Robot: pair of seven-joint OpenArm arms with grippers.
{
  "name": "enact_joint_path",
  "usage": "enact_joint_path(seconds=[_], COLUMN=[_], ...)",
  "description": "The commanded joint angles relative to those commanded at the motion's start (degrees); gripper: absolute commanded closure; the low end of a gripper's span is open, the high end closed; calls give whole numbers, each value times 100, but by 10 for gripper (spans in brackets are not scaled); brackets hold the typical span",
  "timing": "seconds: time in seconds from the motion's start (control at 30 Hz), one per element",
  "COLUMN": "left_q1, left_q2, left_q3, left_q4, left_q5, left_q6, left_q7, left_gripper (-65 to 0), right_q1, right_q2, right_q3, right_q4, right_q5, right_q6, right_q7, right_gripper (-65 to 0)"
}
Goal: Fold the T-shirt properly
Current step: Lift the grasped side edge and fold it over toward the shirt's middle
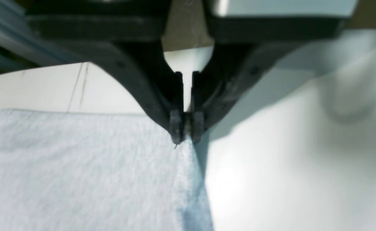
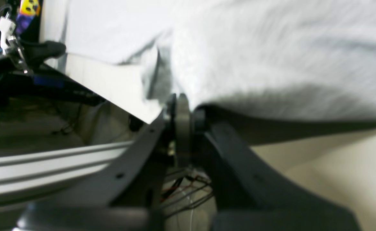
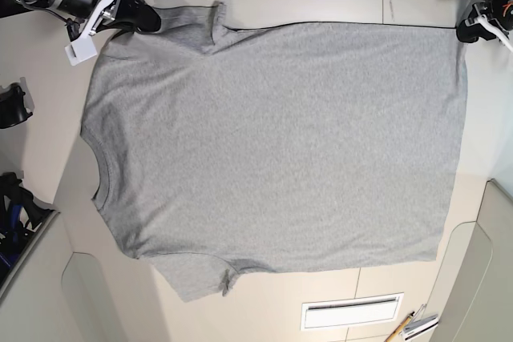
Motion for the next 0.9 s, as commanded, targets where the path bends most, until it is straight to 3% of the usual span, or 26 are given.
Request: enact_joint_path(seconds=[0.13, 0.27, 0.5, 0.73, 0.9], left_q1=[-254, -483, -957, -1696, -2435], left_q2=[-28, -39, -39, -39, -39], left_q3=[-459, -468, -422, 278, 911], left_q4=[37, 37, 35, -83, -503], left_q5=[-2, 4, 767, 1794, 2468], left_q6=[0, 0, 0, 0, 0], left_q7=[2, -68, -800, -1541, -1851], left_gripper=[0, 0, 0, 0, 0], right_q1=[42, 376, 1224, 1633, 2208], right_q2=[0, -2, 0, 0, 0], right_q3=[164, 162, 155, 125, 116], right_q4=[302, 352, 334, 146, -634], right_q5=[157, 2, -483, -656, -887], right_q6=[46, 46, 35, 35, 35], right_q7=[7, 57, 195, 291, 431], right_gripper=[0, 0, 0, 0, 0])
